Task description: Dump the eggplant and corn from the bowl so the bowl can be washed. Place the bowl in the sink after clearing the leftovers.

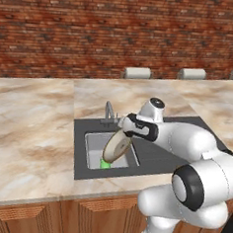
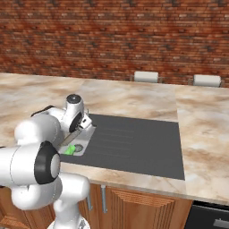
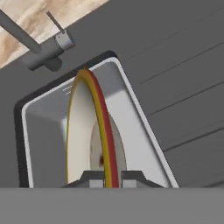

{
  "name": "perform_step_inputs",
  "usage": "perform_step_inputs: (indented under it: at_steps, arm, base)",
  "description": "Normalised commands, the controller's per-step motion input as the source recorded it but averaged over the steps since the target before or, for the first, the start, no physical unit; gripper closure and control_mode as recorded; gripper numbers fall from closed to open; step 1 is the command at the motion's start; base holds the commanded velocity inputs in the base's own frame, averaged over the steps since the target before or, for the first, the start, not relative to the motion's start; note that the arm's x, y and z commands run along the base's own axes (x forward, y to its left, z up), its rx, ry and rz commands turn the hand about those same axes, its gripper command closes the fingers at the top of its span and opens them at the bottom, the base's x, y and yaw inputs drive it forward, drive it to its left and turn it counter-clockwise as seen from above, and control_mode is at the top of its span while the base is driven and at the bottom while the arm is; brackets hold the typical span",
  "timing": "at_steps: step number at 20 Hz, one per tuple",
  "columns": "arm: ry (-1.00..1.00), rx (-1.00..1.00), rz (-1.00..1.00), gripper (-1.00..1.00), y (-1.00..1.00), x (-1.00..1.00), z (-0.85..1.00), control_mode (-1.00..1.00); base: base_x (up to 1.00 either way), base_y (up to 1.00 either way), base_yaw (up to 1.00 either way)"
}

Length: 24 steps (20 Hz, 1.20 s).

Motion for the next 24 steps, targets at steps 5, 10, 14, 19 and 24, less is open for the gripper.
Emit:
perform_step_inputs:
  at_steps: [5,10,14,19,24]
  arm:
    - [0.15,-0.15,0.00,1.00,0.15,0.00,-0.73,-1.00]
    - [0.04,0.00,0.00,1.00,0.33,0.00,-0.26,-1.00]
    - [0.00,0.01,0.00,1.00,0.43,0.00,-0.22,-1.00]
    - [0.01,0.00,0.00,1.00,0.43,0.00,-0.57,-1.00]
    - [0.01,-0.04,0.00,1.00,0.22,0.00,-0.80,-1.00]
  base:
    - [0.00,0.00,0.00]
    - [0.00,0.00,0.00]
    - [0.00,0.00,0.00]
    - [0.00,0.00,0.00]
    - [0.00,0.00,0.00]
